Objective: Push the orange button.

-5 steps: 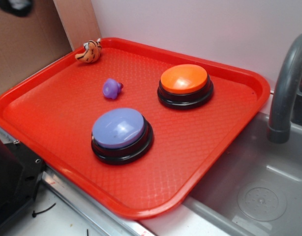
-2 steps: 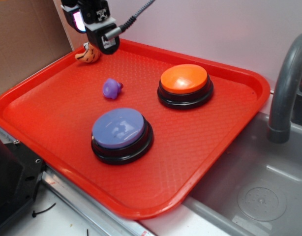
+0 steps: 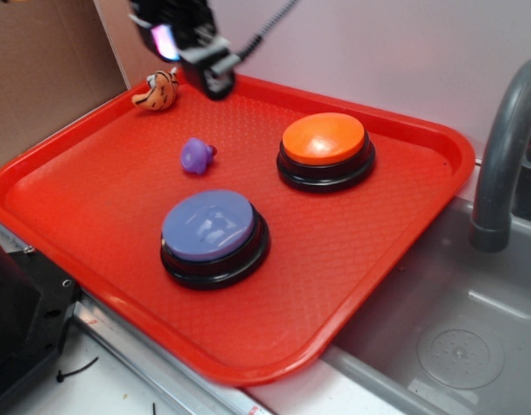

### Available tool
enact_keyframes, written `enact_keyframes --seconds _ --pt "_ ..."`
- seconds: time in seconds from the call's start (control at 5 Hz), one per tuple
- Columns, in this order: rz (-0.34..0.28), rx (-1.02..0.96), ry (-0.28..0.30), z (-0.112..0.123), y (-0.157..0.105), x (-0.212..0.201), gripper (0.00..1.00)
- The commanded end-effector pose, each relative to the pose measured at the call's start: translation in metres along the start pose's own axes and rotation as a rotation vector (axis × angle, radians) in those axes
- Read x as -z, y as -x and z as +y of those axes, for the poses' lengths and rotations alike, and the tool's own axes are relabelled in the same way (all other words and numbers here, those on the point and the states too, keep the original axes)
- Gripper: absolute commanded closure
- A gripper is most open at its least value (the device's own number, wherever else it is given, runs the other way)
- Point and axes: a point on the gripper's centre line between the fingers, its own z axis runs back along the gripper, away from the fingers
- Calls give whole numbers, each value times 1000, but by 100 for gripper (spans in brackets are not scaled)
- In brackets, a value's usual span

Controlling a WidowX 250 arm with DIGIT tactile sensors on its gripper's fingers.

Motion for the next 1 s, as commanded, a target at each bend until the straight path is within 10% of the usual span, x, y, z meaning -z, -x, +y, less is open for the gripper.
enact_keyframes --seconds 0.0,0.8 --pt "-178 -113 -22 -4 -49 21 0" --pt "-92 -13 14 -1 -67 46 0"
